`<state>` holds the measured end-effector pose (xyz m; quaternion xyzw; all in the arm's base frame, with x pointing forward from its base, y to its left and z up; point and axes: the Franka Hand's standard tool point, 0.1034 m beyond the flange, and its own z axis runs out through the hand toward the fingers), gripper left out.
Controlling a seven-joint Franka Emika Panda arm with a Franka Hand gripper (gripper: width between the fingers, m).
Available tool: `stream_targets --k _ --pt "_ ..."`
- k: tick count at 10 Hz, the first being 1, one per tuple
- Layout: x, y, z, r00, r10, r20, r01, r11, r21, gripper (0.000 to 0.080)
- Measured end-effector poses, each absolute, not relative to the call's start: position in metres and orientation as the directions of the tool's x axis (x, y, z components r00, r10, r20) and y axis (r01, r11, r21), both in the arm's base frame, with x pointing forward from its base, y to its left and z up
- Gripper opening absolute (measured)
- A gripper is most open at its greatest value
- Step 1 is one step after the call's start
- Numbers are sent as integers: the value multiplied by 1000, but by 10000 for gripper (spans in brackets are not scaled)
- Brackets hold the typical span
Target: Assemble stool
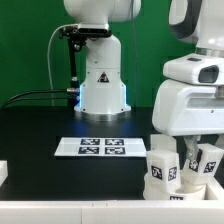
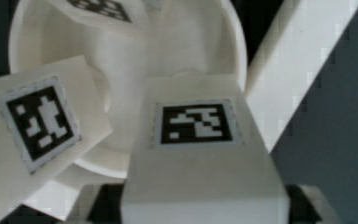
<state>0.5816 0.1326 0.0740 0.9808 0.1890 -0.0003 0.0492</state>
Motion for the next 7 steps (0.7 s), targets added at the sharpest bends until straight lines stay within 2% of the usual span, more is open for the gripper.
stream_targets --k 1,4,5,7 --pt "582 132 74 956 292 -11 291 -952 98 334" --pt "584 128 74 984 -173 52 -177 -980 95 334" --pt "584 127 74 960 -273 62 -278 -956 90 334" --pt "584 126 74 934 -351 69 -356 -930 85 334"
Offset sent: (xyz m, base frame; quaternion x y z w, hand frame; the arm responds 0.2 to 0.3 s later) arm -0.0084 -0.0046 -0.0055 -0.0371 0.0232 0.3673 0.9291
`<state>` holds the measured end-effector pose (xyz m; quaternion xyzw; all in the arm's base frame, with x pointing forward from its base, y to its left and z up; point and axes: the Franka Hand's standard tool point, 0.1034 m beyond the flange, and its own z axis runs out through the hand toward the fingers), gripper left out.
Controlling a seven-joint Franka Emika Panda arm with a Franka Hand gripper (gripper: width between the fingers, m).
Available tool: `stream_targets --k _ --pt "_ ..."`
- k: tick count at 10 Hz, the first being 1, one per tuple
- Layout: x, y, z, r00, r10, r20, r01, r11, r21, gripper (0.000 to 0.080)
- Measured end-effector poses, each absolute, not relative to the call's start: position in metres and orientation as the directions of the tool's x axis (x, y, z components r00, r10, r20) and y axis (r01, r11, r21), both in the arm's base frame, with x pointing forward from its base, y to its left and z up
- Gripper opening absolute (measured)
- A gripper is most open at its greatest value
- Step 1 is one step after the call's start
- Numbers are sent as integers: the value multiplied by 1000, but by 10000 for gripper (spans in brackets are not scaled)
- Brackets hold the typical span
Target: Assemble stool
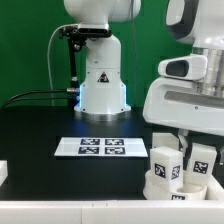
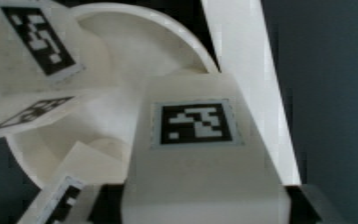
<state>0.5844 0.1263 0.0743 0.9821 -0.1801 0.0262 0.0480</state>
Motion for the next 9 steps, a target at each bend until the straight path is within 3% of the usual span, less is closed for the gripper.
stream_targets --k 2,4,5,6,9 --pt "584 125 74 849 -521 83 -527 -847 71 334" --pt "581 122 74 650 -753 100 -759 -649 45 334" --pt "581 120 74 470 -877 99 -882 -472 7 334" --pt "581 119 74 350 -932 99 -935 -354 -22 334" --pt "582 118 73 182 -980 86 -982 -186 -39 334"
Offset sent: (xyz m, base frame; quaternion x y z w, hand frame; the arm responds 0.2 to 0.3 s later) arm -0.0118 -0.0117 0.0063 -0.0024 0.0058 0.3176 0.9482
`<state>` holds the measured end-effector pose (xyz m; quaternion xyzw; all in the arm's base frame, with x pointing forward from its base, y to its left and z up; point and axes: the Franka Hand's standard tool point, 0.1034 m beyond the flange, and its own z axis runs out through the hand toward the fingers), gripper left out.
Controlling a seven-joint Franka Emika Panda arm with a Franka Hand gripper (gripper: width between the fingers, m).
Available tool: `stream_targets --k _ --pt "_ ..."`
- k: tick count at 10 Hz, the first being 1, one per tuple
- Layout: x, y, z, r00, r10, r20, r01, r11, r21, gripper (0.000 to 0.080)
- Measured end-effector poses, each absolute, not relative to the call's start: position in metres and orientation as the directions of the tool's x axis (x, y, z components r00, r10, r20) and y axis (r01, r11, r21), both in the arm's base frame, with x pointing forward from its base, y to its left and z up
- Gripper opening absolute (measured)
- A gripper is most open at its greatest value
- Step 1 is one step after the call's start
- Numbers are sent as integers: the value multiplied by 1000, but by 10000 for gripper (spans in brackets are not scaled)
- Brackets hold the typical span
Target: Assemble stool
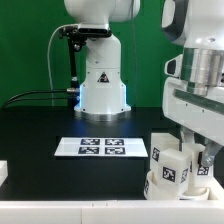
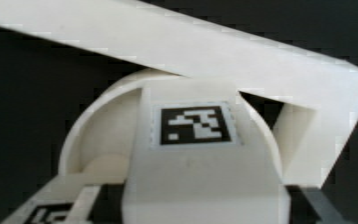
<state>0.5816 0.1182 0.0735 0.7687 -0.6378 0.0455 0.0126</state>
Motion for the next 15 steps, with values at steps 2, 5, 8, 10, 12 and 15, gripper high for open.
stream_targets --k 2,5,8,10,12,15 --pt "583 116 73 14 -998 55 -997 -17 -70 334" --pt "585 108 72 -386 -919 -76 -905 394 -161 334" --pt "585 106 71 -495 -858 -137 -843 512 -165 334" --pt "585 107 71 -467 -874 -131 -859 484 -169 334" --pt "587 111 76 -443 -886 -135 -870 461 -175 609" --pt "596 118 106 -177 -976 -123 -952 202 -231 647"
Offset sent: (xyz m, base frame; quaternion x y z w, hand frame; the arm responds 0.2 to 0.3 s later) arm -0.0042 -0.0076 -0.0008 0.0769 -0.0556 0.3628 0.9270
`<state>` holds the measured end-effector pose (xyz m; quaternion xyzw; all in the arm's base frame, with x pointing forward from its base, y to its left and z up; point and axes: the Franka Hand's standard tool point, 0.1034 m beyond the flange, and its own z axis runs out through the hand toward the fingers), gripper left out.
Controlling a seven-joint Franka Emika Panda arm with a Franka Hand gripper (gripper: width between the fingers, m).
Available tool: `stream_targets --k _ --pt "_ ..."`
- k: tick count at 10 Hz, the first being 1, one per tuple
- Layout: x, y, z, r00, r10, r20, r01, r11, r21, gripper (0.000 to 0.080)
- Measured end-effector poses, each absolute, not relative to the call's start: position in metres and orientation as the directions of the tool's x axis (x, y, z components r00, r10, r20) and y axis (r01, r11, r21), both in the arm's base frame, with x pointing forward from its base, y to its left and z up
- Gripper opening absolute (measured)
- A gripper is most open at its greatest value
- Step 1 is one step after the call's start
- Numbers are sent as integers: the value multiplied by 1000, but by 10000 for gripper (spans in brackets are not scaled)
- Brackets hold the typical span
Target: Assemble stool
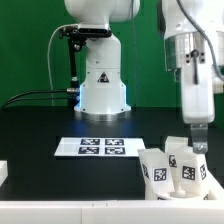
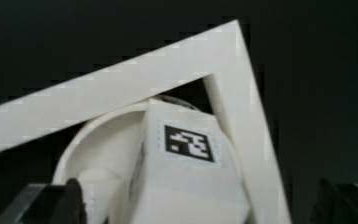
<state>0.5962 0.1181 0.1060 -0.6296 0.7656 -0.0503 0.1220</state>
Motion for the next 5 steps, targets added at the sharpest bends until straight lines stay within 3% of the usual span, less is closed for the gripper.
stream_targets --k 2,5 --pt "610 120 127 102 -991 -82 -967 -79 -242 649" --pt "613 118 128 323 -946 -14 -915 -309 -259 649"
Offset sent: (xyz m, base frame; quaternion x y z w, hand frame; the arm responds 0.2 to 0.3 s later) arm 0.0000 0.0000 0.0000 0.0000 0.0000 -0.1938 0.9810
